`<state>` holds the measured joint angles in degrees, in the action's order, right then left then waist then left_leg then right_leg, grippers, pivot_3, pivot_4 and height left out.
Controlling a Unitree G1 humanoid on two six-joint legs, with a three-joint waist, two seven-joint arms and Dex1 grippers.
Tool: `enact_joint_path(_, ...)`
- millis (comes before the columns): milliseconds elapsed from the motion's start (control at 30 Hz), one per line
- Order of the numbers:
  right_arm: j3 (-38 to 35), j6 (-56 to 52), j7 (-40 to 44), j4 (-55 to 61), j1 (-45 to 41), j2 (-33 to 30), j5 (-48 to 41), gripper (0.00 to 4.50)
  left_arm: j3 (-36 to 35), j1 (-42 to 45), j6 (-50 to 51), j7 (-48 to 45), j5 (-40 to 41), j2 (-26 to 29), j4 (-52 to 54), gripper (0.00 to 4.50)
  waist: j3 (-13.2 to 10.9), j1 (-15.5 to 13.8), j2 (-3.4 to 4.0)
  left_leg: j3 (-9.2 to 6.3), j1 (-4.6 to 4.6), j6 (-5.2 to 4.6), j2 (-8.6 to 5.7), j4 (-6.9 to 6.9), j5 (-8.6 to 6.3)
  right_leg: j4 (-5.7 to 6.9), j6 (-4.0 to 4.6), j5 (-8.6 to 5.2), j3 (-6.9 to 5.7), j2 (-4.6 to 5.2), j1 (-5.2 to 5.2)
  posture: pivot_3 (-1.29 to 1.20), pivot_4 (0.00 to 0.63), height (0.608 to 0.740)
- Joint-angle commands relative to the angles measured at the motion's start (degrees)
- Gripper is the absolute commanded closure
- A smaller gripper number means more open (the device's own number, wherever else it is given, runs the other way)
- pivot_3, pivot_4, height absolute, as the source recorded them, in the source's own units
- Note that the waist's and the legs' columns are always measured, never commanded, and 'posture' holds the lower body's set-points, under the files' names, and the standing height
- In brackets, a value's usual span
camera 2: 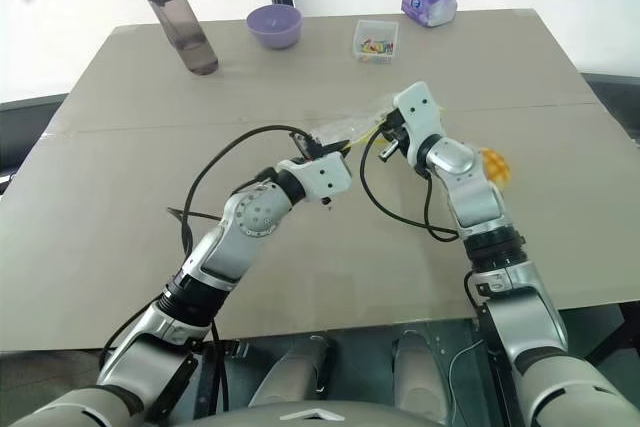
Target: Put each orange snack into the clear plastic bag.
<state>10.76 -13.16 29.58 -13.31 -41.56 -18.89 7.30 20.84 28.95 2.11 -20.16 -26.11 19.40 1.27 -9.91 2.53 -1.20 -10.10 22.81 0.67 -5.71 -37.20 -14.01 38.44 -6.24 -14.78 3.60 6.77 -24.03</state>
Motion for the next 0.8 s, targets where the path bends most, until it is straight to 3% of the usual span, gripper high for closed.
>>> enact_joint_path(33, 3.08, 7.70, -1.06, -0.21, -0.84, -1.28, 4.22, 2.02, -0.46, -0.06, -1.00, -0.33, 0.16, -0.12, 2.31, 4.50, 0.00, 0.04, 0.00, 0.00, 0.00, 0.00, 0.00, 0.00, 0.00, 0.00, 0.00, 0.00, 0.00, 0.00, 0.00, 0.00, 0.150, 0.740)
enact_joint_path(100, 4.61, 11.18, -1.96, -1.13, -0.86, -1.70, 6.41, 1.11, -0.57, 0.02, -0.90, -0.30, 0.08, -0.24, 2.16, 4.50, 0.00, 0.08, 0.00, 0.01, -0.01, 0.00, 0.00, 0.00, 0.00, 0.00, 0.00, 0.00, 0.00, -0.01, 0.00, 0.00, 0.150, 0.740)
enact_joint_path(200, 6.39, 15.38, -3.49, -3.25, -1.20, -2.50, 9.98, 0.12, -0.75, 0.15, -0.65, -0.19, -0.03, -0.40, 2.18, 4.50, 0.00, 0.01, 0.00, 0.01, -0.01, 0.00, 0.00, 0.00, 0.00, 0.00, 0.00, 0.00, 0.00, -0.01, 0.00, 0.00, 0.150, 0.740)
enact_joint_path(433, 7.45, 20.35, -1.96, -4.03, -0.68, -4.50, 11.86, 0.12, -1.64, 0.10, 2.17, 1.06, -1.56, -0.54, 2.00, 4.50, 0.00, 0.08, 0.00, 0.01, -0.01, 0.00, -0.01, -0.01, 0.00, 0.00, 0.00, 0.00, 0.00, -0.01, 0.01, 0.00, 0.150, 0.740)
enact_joint_path(633, 3.13, 17.33, 4.44, 4.87, 4.05, -6.87, 4.52, 0.12, -3.12, 0.32, 6.17, 2.84, -2.92, -0.72, 1.92, 4.50, 0.00, -0.10, -0.01, 0.00, 0.00, 0.00, 0.00, -0.01, 0.00, -0.01, 0.00, 0.00, 0.01, -0.02, 0.01, 0.00, 0.150, 0.740)
enact_joint_path(800, -5.72, 7.40, 6.30, 12.47, 9.97, -8.16, -5.38, 0.12, -3.82, 0.61, 6.66, 2.90, -2.72, -0.60, 1.68, 4.50, 0.00, -0.36, -0.01, -0.05, 0.00, 0.00, 0.00, -0.03, 0.00, -0.01, 0.00, 0.00, -0.02, -0.01, 0.04, 0.00, 0.150, 0.740)
